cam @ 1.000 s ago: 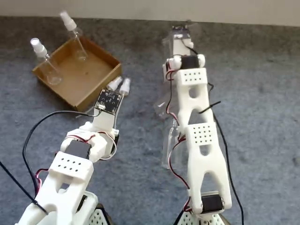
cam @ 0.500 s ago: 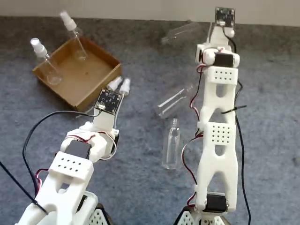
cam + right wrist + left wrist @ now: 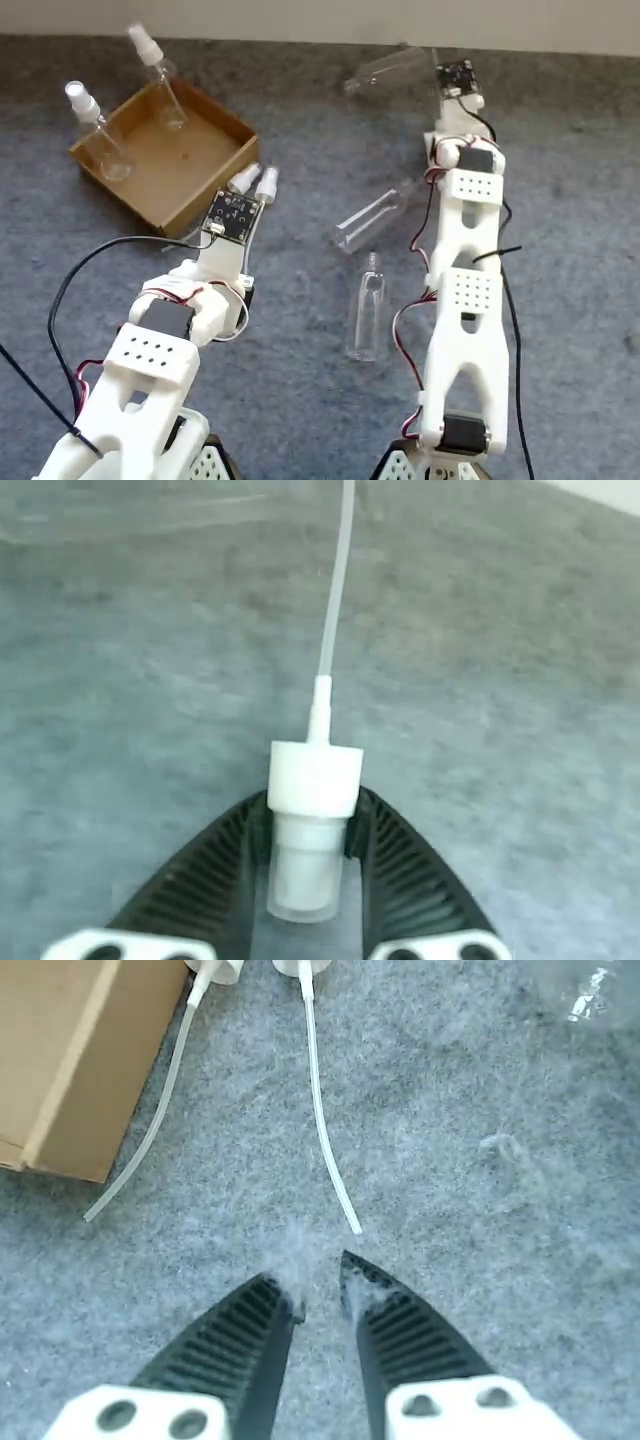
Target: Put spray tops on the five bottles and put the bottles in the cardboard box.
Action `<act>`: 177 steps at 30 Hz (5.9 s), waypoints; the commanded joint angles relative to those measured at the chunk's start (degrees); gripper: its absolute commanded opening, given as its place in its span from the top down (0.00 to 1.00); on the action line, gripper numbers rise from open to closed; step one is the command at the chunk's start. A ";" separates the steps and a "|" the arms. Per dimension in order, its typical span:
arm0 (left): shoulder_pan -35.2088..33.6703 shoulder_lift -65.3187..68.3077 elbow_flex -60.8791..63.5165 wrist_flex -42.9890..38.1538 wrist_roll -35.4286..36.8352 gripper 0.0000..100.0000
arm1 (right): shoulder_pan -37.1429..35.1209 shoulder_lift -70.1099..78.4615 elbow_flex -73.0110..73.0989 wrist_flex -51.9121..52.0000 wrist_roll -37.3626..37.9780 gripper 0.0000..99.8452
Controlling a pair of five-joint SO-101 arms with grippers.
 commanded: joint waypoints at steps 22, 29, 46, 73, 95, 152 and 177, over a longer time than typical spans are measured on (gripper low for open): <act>-0.57 -1.10 -0.22 -1.14 -0.53 0.99 | -2.07 -0.84 -6.55 3.74 15.74 0.99; -0.57 -1.10 -0.22 -1.14 -0.53 0.99 | -3.38 -0.84 -6.29 5.14 17.85 0.99; -0.57 -1.10 -0.22 -1.14 -0.53 0.99 | 4.62 -0.92 -6.55 4.88 17.23 0.99; -0.57 -1.45 0.48 -1.14 -0.53 0.99 | 0.04 -1.10 -6.02 13.05 20.75 0.99; -0.57 -1.45 0.48 -1.14 -0.62 0.99 | 2.59 -2.59 -6.64 19.03 10.11 0.99; -0.40 -1.45 0.84 -1.14 -0.62 0.99 | -8.48 -2.33 -5.93 3.91 20.40 0.99; -0.57 -1.45 0.66 -1.14 -0.62 0.99 | -4.26 -17.36 -6.55 11.12 25.85 0.99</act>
